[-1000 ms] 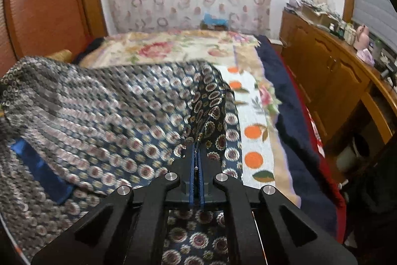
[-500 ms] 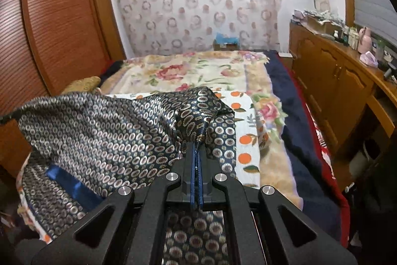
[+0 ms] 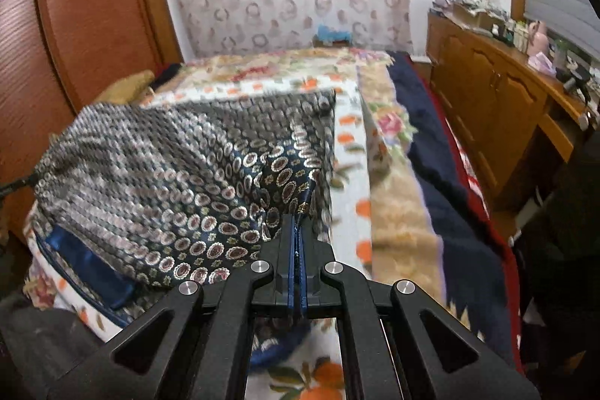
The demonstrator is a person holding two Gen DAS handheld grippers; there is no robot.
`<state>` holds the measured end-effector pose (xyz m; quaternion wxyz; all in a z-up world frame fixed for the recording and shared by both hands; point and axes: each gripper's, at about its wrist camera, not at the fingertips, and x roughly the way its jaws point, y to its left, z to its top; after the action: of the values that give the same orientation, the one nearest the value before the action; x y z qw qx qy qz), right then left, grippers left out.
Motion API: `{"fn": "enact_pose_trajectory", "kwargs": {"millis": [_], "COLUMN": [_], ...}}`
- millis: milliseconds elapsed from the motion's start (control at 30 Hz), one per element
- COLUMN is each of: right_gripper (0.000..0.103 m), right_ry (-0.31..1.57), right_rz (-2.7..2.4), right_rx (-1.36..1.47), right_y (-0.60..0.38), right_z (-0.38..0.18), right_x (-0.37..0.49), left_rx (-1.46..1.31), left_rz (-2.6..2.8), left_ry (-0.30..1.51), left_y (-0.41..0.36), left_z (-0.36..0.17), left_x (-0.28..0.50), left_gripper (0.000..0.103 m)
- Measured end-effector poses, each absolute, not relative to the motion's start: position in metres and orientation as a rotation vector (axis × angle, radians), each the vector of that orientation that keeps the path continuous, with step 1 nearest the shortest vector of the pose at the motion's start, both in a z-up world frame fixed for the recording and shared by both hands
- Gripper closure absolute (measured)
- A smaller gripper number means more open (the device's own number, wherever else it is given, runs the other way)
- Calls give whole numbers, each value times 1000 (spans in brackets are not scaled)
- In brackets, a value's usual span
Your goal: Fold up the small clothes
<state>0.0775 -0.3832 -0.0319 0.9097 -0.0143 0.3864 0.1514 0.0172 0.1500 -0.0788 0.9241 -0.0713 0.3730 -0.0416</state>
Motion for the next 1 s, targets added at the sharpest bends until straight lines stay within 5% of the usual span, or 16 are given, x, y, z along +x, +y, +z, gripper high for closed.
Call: {"fn": "enact_pose_trajectory", "kwargs": {"millis": [233,333,400,567,1000], "right_gripper": [103,100,94,74,69], "right_ry": [815,804,790,752,712], "right_rz": [300,291,280,259,263], "right_rx": [-66,-88,-97,-113,-108], "right_y": [-372,-368,-367,-369,-361], "right_z": [-45,-42,-37,-24,-9], "right_x": [79,73,71,68,162], "left_rx": [-129,-120,-120,-123,-99], "left_rz": [-92,-90,-93,-89,-48], "left_ry": [774,775,768,759,828], "left_y": [148,148,148,148,139], "left_z": [-84,-84,-84,-83,-109], "left_x": [19,17,16,14,35], "left_gripper": [102,91,67,50,49]}}
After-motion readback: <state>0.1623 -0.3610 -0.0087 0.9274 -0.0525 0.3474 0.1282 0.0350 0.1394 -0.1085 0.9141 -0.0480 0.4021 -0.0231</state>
